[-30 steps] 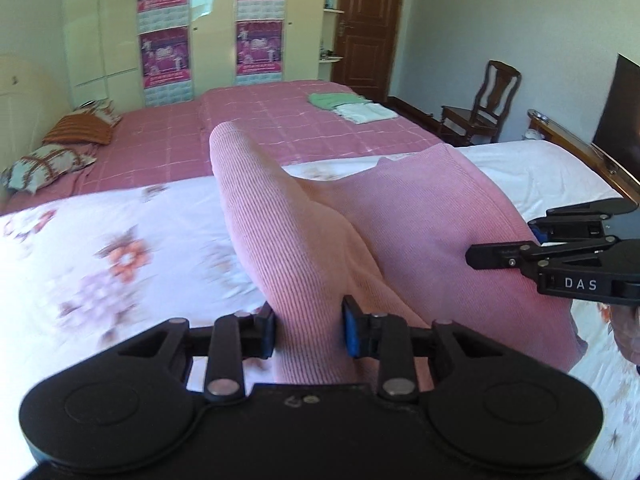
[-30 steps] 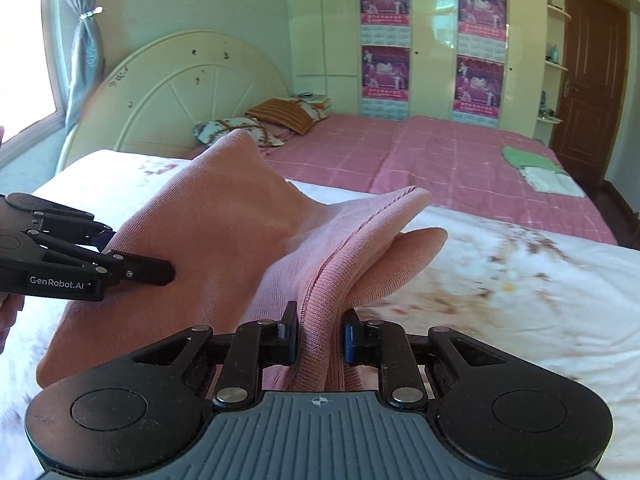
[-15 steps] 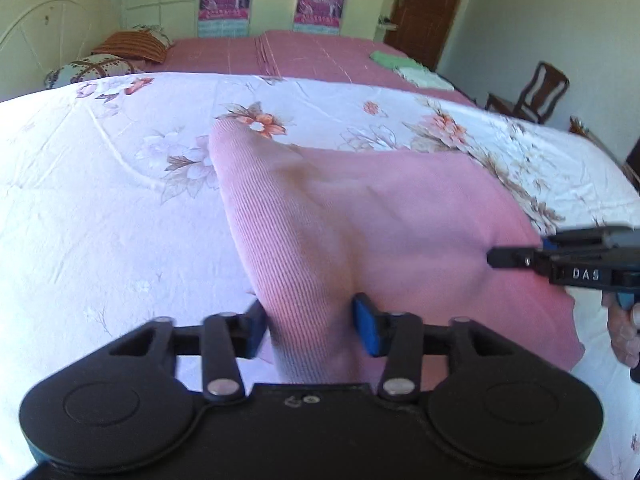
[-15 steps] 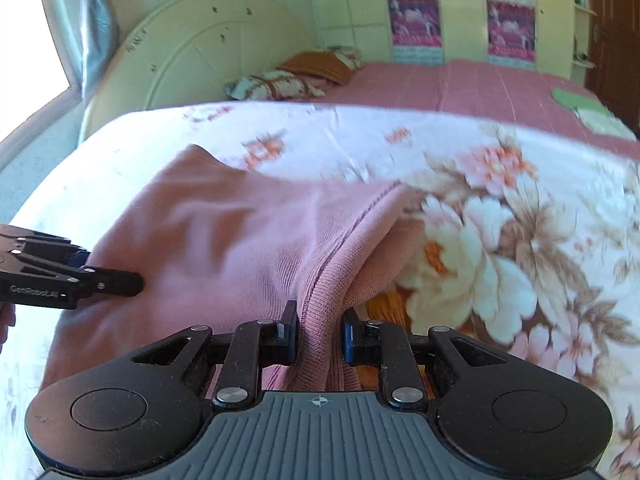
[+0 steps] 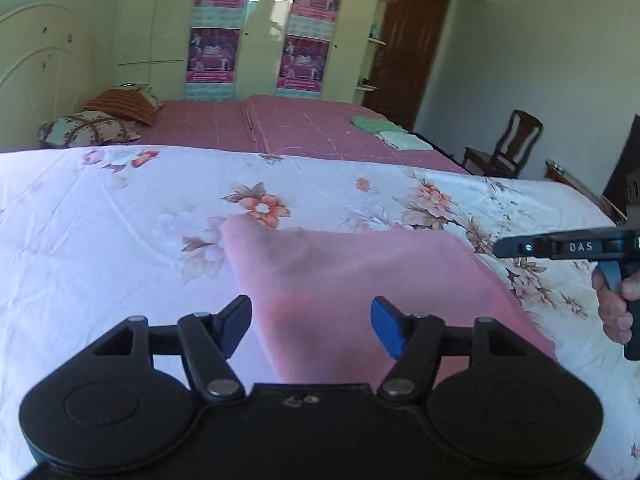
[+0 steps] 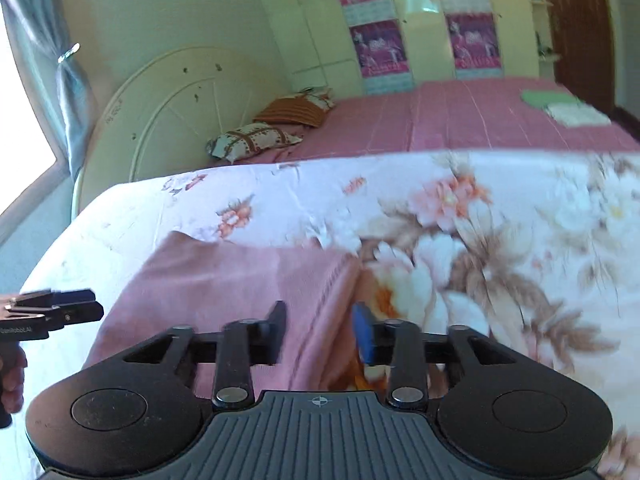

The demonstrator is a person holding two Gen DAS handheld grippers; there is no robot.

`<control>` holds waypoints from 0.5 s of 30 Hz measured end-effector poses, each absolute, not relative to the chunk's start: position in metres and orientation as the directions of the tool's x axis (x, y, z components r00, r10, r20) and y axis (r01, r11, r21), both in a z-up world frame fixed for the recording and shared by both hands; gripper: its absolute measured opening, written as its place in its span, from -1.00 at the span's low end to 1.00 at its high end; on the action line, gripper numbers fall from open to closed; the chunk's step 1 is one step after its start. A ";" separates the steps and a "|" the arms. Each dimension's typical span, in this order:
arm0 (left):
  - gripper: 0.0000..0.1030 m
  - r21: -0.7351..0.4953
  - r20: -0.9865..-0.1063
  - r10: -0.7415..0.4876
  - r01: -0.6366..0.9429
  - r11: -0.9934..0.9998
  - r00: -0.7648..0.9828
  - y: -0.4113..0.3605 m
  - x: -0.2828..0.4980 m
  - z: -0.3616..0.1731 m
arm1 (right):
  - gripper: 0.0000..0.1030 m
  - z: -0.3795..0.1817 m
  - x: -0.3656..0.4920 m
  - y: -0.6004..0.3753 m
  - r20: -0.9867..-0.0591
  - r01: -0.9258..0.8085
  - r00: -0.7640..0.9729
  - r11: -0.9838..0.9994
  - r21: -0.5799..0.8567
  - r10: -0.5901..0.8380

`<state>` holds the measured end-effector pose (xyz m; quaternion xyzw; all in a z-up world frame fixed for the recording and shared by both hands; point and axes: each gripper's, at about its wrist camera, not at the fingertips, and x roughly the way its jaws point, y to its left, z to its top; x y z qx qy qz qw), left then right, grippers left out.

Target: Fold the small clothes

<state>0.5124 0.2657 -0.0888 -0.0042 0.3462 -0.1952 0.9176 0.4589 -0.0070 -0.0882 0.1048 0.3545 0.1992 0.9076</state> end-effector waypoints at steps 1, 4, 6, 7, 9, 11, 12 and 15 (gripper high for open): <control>0.23 -0.115 -0.653 -0.346 0.364 0.924 0.674 0.256 0.522 -0.093 | -0.45 -0.086 0.468 0.003 -0.609 -0.301 0.665 0.902 0.310 0.431; 0.18 -0.088 -0.695 -0.296 0.331 0.940 0.655 0.243 0.546 -0.109 | -0.46 -0.094 0.492 0.030 -0.652 -0.327 0.640 0.912 0.248 0.406; 0.30 -0.080 -0.727 -0.274 0.318 0.945 0.630 0.241 0.556 -0.122 | -0.46 -0.108 0.505 0.043 -0.701 -0.323 0.612 0.925 0.201 0.366; 0.32 -0.074 -0.736 -0.266 0.316 0.946 0.622 0.242 0.558 -0.128 | -0.46 -0.118 0.512 0.045 -0.731 -0.309 0.597 0.936 0.169 0.329; 0.36 -0.068 -0.735 -0.261 0.315 0.947 0.626 0.244 0.556 -0.134 | -0.48 -0.135 0.519 0.045 -0.767 -0.296 0.584 0.950 0.104 0.266; 0.35 -0.064 -0.730 -0.260 0.315 0.947 0.632 0.248 0.552 -0.132 | -0.48 -0.138 0.519 0.044 -0.767 -0.298 0.589 0.951 0.086 0.254; 0.25 -0.062 -0.724 -0.254 0.306 0.950 0.641 0.250 0.548 -0.128 | -0.48 -0.136 0.518 0.045 -0.771 -0.306 0.587 0.950 0.069 0.245; 0.14 -0.077 -0.667 -0.268 0.293 0.953 0.695 0.262 0.516 -0.106 | -0.47 -0.115 0.507 0.042 -0.751 -0.295 0.619 0.954 0.049 0.230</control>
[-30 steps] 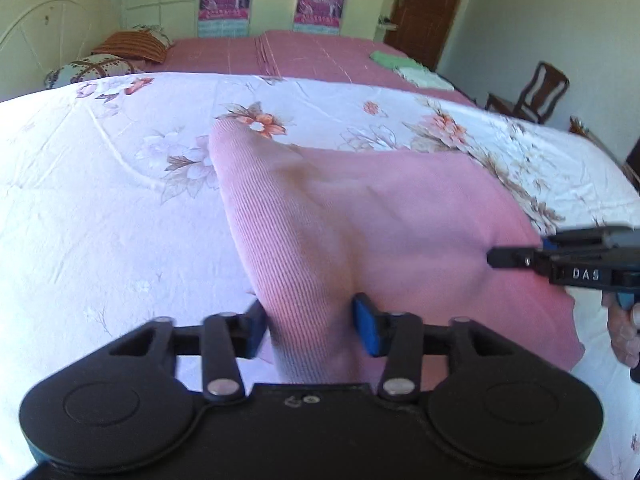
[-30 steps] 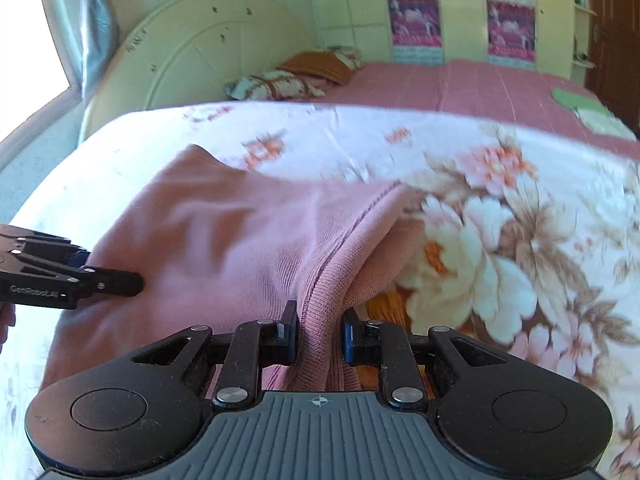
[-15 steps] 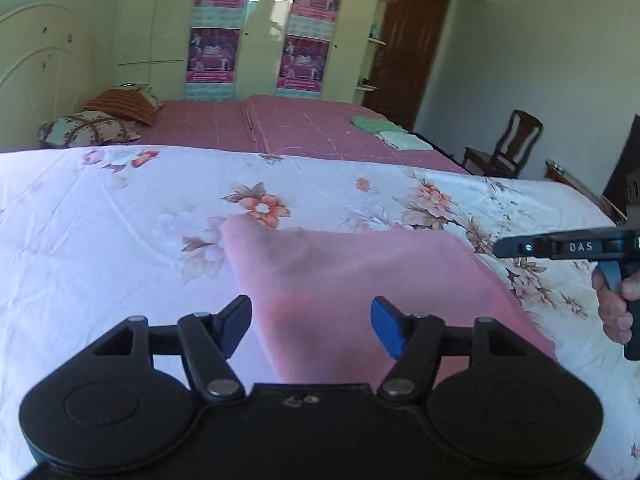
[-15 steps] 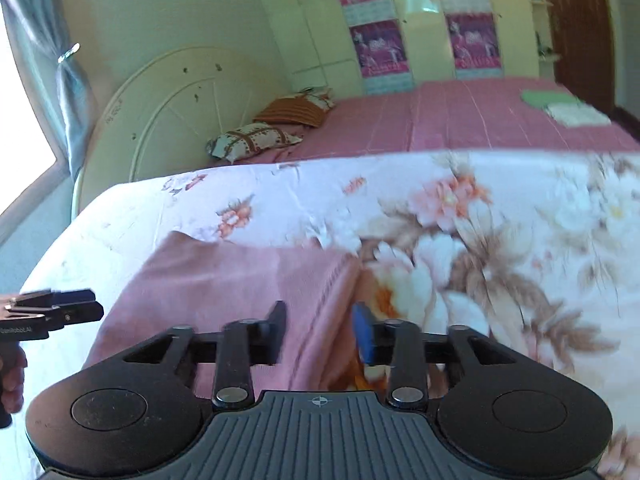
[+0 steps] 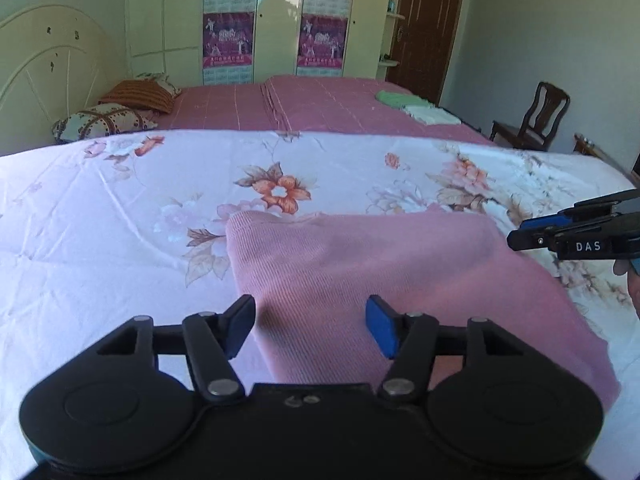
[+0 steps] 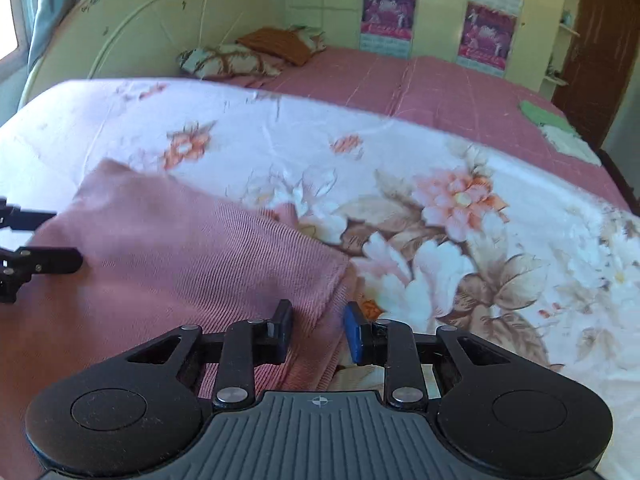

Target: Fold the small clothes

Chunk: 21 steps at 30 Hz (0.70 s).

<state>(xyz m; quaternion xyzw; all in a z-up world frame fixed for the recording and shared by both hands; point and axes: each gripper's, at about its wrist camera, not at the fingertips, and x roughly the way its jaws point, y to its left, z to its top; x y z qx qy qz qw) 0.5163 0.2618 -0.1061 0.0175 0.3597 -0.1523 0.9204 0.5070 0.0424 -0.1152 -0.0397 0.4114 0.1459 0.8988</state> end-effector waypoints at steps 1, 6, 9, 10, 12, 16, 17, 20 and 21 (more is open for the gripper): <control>0.14 -0.083 -0.651 -0.268 0.285 0.955 0.710 0.267 0.501 -0.099 | -0.47 -0.103 0.495 0.038 -0.722 -0.304 0.643 0.950 0.064 0.255; 0.14 -0.151 -0.644 -0.272 0.230 0.961 0.715 0.291 0.425 -0.100 | -0.44 -0.078 0.418 0.014 -0.684 -0.375 0.602 0.902 0.213 0.412; 0.14 -0.203 -0.662 -0.276 0.187 0.961 0.697 0.294 0.395 -0.111 | -0.44 -0.084 0.381 0.002 -0.688 -0.345 0.581 0.898 0.275 0.434; 0.14 -0.206 -0.669 -0.269 0.175 0.963 0.693 0.292 0.389 -0.115 | -0.43 -0.088 0.372 0.003 -0.694 -0.325 0.578 0.901 0.288 0.430; 0.13 -0.228 -0.683 -0.265 0.146 0.963 0.681 0.291 0.387 -0.123 | -0.43 -0.099 0.365 0.004 -0.713 -0.291 0.557 0.904 0.312 0.425; 0.12 -0.242 -0.695 -0.248 0.106 0.965 0.675 0.288 0.391 -0.129 | -0.44 -0.114 0.365 0.005 -0.706 -0.277 0.535 0.886 0.372 0.464; 0.12 -0.239 -0.701 -0.245 0.103 0.966 0.670 0.287 0.393 -0.131 | -0.44 -0.115 0.366 0.005 -0.700 -0.279 0.527 0.876 0.393 0.481; 0.10 -0.226 -0.712 -0.235 0.102 0.969 0.662 0.283 0.394 -0.132 | -0.94 -0.120 0.371 0.004 -0.708 -0.270 0.532 0.885 0.379 0.465; 0.07 -0.223 -0.715 -0.235 0.104 0.969 0.658 0.282 0.394 -0.131 | -0.94 -0.120 0.371 0.003 -0.713 -0.269 0.537 0.893 0.361 0.450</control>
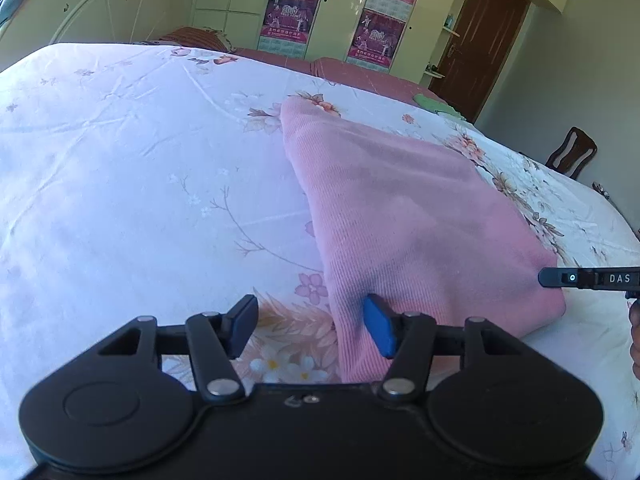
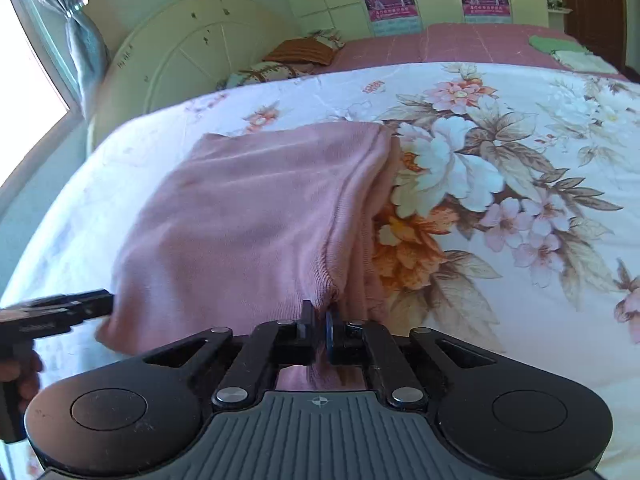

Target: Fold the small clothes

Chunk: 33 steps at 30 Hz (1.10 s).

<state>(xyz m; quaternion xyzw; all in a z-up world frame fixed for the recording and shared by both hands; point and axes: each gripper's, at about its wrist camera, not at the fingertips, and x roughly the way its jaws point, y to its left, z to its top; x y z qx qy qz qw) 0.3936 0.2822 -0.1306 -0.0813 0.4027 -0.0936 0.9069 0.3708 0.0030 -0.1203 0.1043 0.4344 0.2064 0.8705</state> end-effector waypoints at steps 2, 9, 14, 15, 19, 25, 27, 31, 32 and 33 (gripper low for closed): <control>0.07 -0.157 -0.740 -0.193 0.114 0.981 0.644 0.275 0.391 -0.131 | -0.95 -0.120 0.367 -0.001 -0.723 -0.266 0.549 0.908 0.324 0.419; -0.03 -0.030 -0.719 -0.091 0.099 0.995 0.690 0.265 0.369 -0.114 | -0.94 -0.126 0.361 -0.004 -0.753 -0.246 0.553 0.933 0.262 0.357; 0.28 -0.045 -0.673 -0.160 0.176 0.983 0.722 0.235 0.352 -0.097 | -0.93 -0.085 0.332 0.012 -0.687 -0.335 0.643 0.931 0.144 0.337; 0.24 -0.039 -0.685 -0.161 0.185 0.982 0.711 0.226 0.353 -0.102 | -0.93 -0.085 0.330 0.016 -0.694 -0.351 0.631 0.925 0.144 0.347; 0.13 -0.033 -0.750 -0.144 0.181 0.983 0.646 0.205 0.363 -0.134 | -0.93 -0.112 0.330 0.030 -0.753 -0.364 0.577 0.925 0.109 0.316; 0.13 0.017 -0.734 -0.096 0.159 0.987 0.672 0.195 0.351 -0.124 | -0.93 -0.126 0.329 0.024 -0.774 -0.318 0.560 0.939 0.128 0.295; 0.16 0.028 -0.720 -0.094 0.164 0.986 0.688 0.193 0.339 -0.115 | -0.93 -0.115 0.318 0.021 -0.758 -0.312 0.579 0.941 0.135 0.300; 0.16 0.030 -0.697 -0.091 0.156 0.987 0.711 0.191 0.314 -0.099 | -0.93 -0.097 0.287 0.016 -0.735 -0.314 0.603 0.939 0.139 0.310; 0.16 0.028 -0.691 -0.092 0.154 0.988 0.717 0.190 0.307 -0.096 | -0.93 -0.094 0.279 0.015 -0.730 -0.317 0.610 0.939 0.133 0.309; 0.16 0.024 -0.686 -0.095 0.153 0.988 0.721 0.189 0.300 -0.092 | -0.93 -0.091 0.273 0.015 -0.727 -0.318 0.614 0.939 0.128 0.307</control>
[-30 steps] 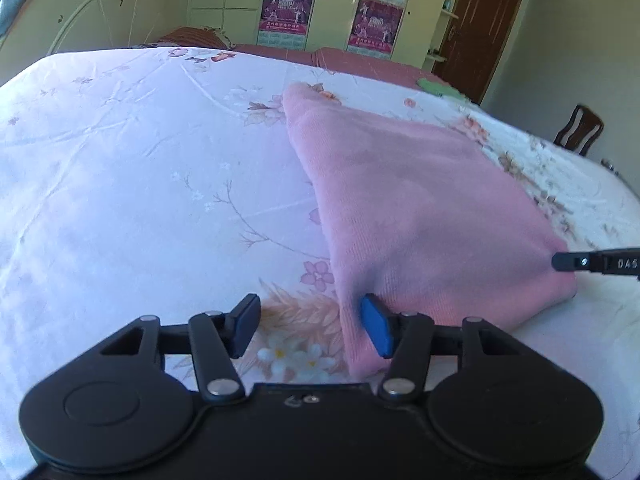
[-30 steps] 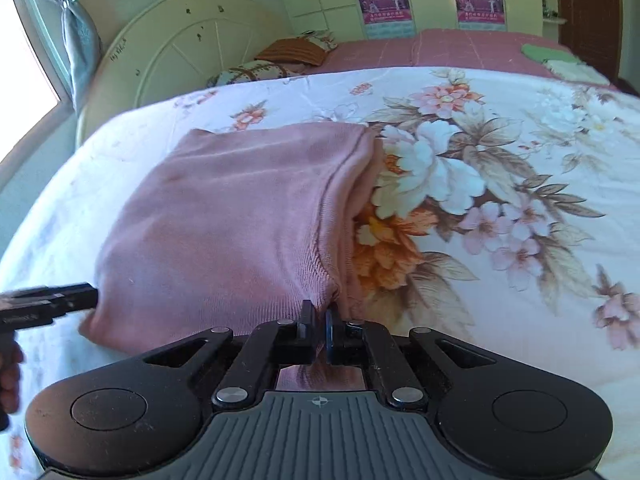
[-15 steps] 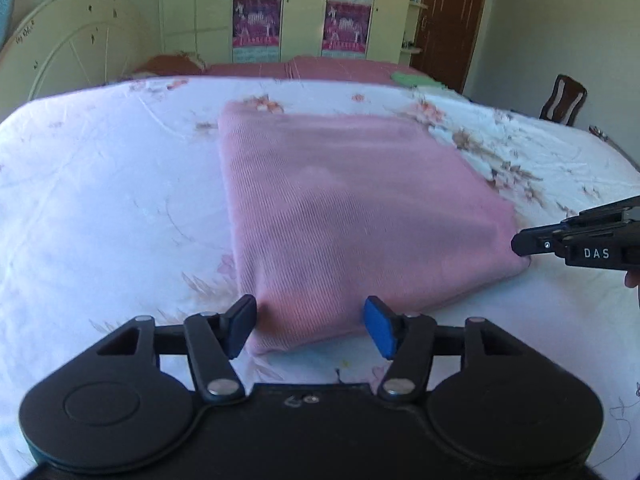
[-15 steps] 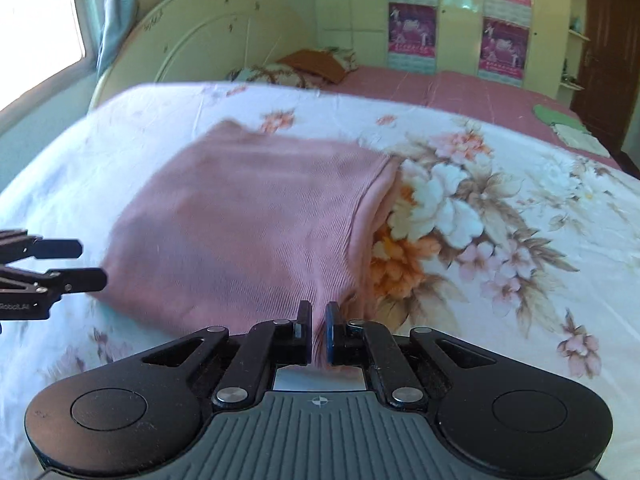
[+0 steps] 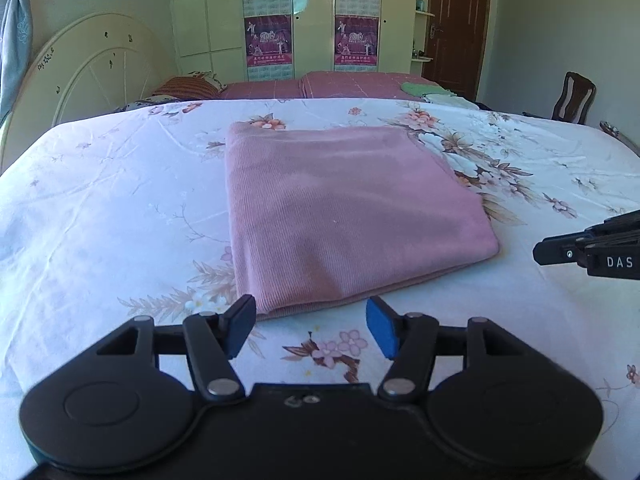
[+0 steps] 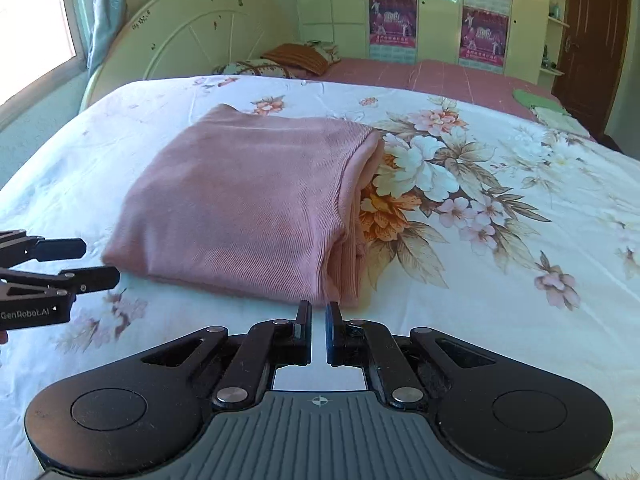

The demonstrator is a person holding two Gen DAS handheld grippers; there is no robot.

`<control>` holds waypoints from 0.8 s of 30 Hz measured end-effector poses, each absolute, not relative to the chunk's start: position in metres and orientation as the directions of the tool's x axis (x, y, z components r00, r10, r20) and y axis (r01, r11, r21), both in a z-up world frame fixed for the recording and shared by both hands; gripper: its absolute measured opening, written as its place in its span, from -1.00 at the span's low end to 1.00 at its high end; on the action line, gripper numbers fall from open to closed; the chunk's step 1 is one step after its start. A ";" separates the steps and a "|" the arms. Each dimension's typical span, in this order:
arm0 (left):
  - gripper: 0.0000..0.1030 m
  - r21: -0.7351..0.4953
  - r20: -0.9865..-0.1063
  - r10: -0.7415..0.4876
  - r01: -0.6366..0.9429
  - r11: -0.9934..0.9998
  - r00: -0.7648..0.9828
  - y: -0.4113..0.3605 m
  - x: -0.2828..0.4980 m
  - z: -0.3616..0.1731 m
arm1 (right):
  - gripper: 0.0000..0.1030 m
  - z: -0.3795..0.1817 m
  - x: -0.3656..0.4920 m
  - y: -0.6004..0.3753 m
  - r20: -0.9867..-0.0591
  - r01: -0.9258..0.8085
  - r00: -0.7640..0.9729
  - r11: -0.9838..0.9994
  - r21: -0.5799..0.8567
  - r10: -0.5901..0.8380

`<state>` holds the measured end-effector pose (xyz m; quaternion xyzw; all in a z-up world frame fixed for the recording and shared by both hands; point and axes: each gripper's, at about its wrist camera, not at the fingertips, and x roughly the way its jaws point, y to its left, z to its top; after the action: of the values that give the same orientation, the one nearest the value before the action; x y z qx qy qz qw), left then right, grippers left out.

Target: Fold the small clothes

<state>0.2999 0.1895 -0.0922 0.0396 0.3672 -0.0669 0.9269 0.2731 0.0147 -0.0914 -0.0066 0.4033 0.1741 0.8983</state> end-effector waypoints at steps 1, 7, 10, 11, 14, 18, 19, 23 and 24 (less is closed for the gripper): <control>0.17 0.023 -0.680 -0.097 0.153 0.988 0.727 0.188 0.293 -0.088 | -0.93 -0.088 0.266 0.014 -0.723 -0.318 0.618 0.939 0.129 0.308; 0.46 0.024 -0.630 -0.094 0.140 0.990 0.771 0.182 0.243 -0.058 | -0.93 -0.057 0.225 0.011 -0.682 -0.308 0.654 0.939 0.155 0.327; 0.99 0.045 -0.547 -0.039 0.076 0.996 0.836 0.177 0.204 -0.037 | -0.90 -0.037 0.196 0.006 -0.653 -0.304 0.673 0.935 0.184 0.348; 1.00 0.052 -0.530 -0.020 0.056 0.997 0.848 0.175 0.193 -0.032 | -0.20 -0.031 0.185 0.003 -0.637 -0.295 0.688 0.936 0.194 0.348; 1.00 0.035 -0.551 -0.010 0.035 0.999 0.835 0.172 0.166 -0.018 | 1.00 -0.016 0.145 -0.005 -0.537 -0.216 0.796 0.959 0.182 0.280; 1.00 0.030 -0.544 -0.006 0.027 0.999 0.839 0.170 0.127 -0.005 | 1.00 -0.009 0.112 -0.016 -0.550 -0.186 0.792 0.962 0.198 0.266; 1.00 0.034 -0.539 -0.010 0.033 0.999 0.842 0.169 0.117 -0.003 | 1.00 -0.006 0.102 -0.019 -0.544 -0.182 0.798 0.964 0.194 0.260; 1.00 0.026 -0.531 -0.040 0.063 0.998 0.846 0.165 0.087 0.006 | 1.00 0.004 0.069 -0.023 -0.551 -0.152 0.805 0.974 0.167 0.220; 1.00 0.026 -0.525 -0.043 0.067 0.997 0.850 0.163 0.082 0.009 | 1.00 0.007 0.058 -0.024 -0.546 -0.153 0.808 0.975 0.164 0.219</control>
<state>0.0818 0.1630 0.0085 0.0218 0.2726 -0.0288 0.9614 0.0577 -0.0245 0.0074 0.0560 0.2936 0.0980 0.9492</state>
